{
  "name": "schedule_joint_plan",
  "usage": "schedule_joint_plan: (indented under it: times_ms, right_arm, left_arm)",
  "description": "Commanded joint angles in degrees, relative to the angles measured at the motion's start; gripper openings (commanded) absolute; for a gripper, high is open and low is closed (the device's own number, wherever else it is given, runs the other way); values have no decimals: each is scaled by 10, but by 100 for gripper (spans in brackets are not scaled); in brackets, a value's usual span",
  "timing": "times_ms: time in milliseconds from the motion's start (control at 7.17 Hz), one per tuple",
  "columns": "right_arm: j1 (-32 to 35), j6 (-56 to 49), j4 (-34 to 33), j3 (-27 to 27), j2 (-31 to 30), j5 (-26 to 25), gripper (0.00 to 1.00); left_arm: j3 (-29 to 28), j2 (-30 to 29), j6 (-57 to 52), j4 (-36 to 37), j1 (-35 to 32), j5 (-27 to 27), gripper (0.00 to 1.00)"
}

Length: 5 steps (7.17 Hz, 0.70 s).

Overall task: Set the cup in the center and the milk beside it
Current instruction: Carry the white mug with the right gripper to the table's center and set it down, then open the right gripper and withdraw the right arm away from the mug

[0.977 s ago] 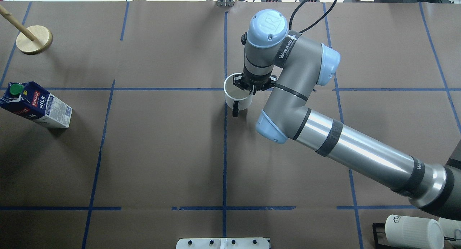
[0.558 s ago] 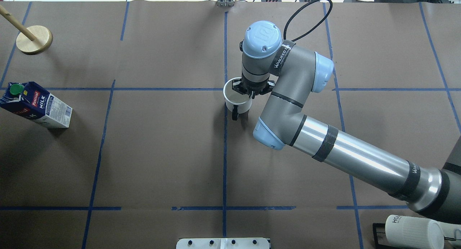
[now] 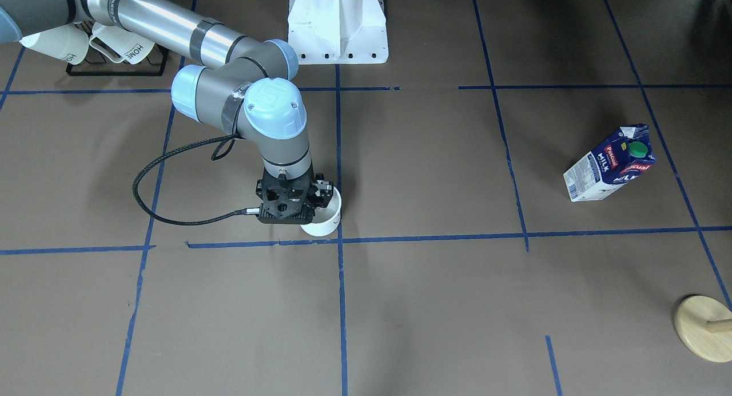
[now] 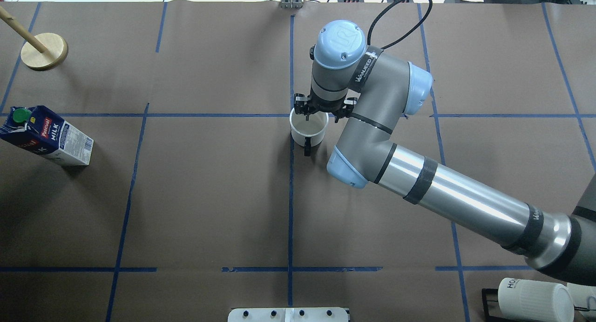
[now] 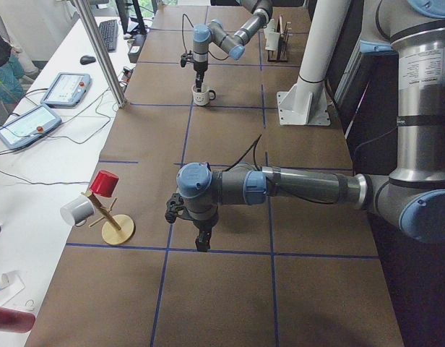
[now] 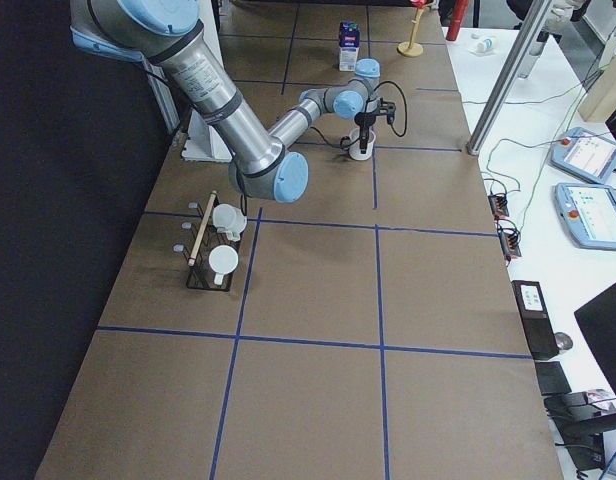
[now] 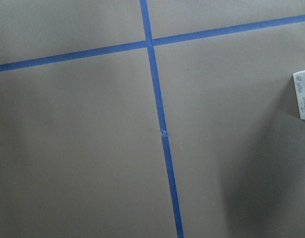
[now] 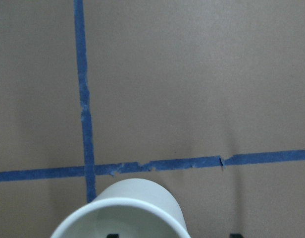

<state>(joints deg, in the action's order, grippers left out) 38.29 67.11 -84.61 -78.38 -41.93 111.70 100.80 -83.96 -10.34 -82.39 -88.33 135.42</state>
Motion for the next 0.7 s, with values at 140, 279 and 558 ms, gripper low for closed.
schedule_joint_plan:
  times_ms: [140, 279, 558]
  right_arm:
    - [77, -55, -111, -94, -11, 65, 100]
    - [122, -119, -149, -135, -44, 99, 100]
    - [212, -285, -179, -171, -129, 142, 100]
  left_arm:
    - [1, -1, 1, -4, 0, -2, 100]
    - [1, -9, 7, -4, 1, -5, 100]
    - [0, -32, 5, -5, 1, -5, 100]
